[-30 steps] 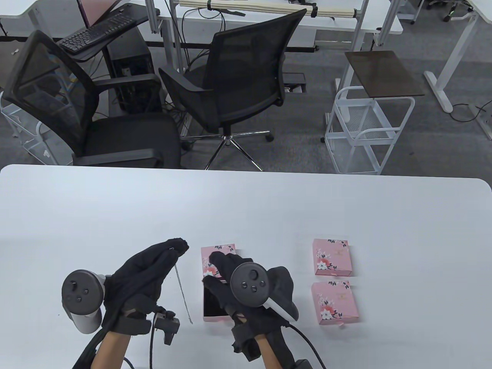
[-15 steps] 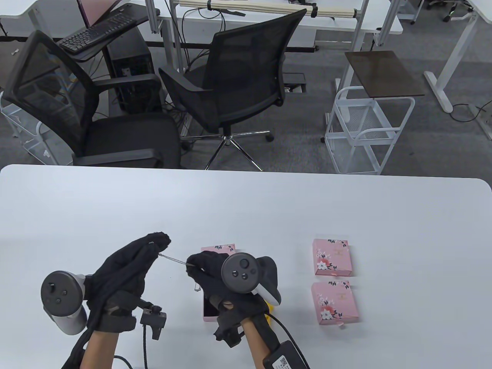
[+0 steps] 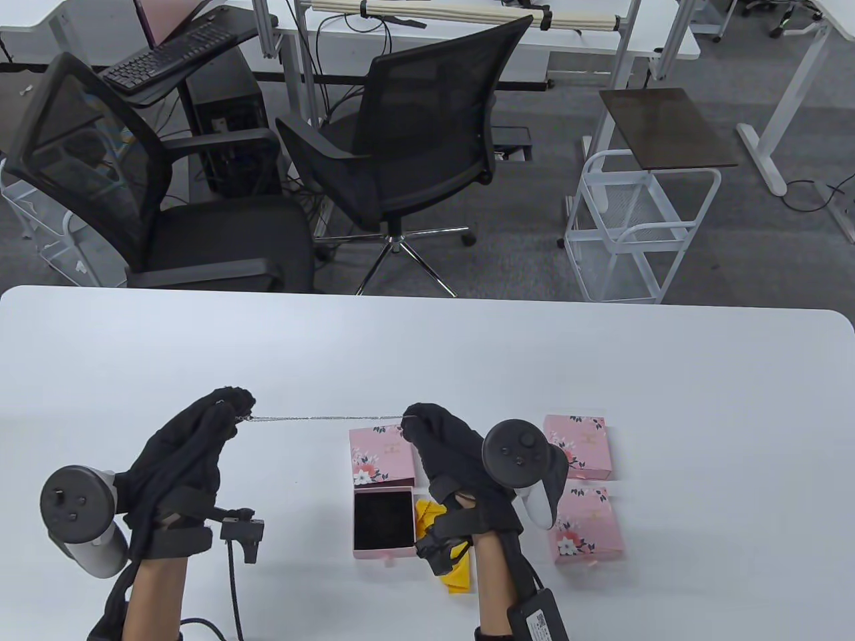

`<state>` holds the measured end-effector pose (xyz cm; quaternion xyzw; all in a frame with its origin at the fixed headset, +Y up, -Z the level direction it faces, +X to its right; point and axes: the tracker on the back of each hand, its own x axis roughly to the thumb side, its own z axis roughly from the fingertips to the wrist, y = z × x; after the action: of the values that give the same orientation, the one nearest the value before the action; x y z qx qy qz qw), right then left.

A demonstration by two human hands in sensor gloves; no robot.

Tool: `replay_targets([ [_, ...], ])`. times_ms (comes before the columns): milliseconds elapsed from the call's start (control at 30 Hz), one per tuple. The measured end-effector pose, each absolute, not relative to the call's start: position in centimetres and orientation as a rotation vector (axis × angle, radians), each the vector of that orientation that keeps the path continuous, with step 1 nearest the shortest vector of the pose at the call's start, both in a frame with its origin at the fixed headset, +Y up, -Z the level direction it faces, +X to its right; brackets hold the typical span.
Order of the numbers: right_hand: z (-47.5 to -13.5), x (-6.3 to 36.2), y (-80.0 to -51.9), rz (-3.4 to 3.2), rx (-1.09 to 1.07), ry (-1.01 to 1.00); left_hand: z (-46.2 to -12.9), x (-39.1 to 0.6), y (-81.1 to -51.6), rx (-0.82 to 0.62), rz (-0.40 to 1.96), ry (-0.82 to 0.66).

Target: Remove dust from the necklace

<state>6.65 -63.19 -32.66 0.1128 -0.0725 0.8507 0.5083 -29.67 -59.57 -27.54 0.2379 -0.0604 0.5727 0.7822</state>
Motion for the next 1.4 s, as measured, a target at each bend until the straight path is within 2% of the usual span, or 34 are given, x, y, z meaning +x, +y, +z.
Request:
replay_targets([
  [100,-32.0,7.2,-62.1,2.034,0.26,-0.266,-28.3,-28.4,-60.3,0.466,1.127,-0.125],
  [200,-31.1,7.6,-60.8,1.992,0.256,-0.361,-29.3,-26.2,-61.6,0.387,0.921,-0.141],
  [333,-30.0,8.0,-59.4,1.964,0.267,-0.468,-30.2,-22.9,-64.0,0.267,0.675,-0.084],
  [400,-29.6,8.3,-58.9,1.97,0.268,-0.512,-30.4,-21.5,-65.2,0.254,0.563,-0.065],
  [667,-29.5,8.1,-58.7,2.03,0.281,-0.534,-30.6,-18.5,-66.9,-0.014,0.498,-0.182],
  [767,-29.6,7.5,-58.9,2.044,0.303,-0.5,-30.6,-17.9,-67.2,-0.059,0.477,-0.209],
  [867,-29.7,7.0,-58.9,2.064,0.337,-0.455,-30.5,-18.3,-66.9,-0.051,0.509,-0.206],
  [1000,-29.6,6.3,-58.8,2.141,0.343,-0.39,-29.8,-19.3,-65.1,0.074,0.61,-0.214],
  [1133,-29.7,5.6,-58.8,2.234,0.391,-0.293,-28.7,-19.6,-63.3,0.187,0.768,-0.312],
  [1300,-29.5,4.2,-58.7,2.325,0.504,-0.221,-28.3,-19.3,-62.9,0.156,0.901,-0.385],
  [1400,-29.4,3.0,-58.7,2.372,0.564,-0.215,-28.2,-19.3,-62.9,0.158,0.897,-0.341],
])
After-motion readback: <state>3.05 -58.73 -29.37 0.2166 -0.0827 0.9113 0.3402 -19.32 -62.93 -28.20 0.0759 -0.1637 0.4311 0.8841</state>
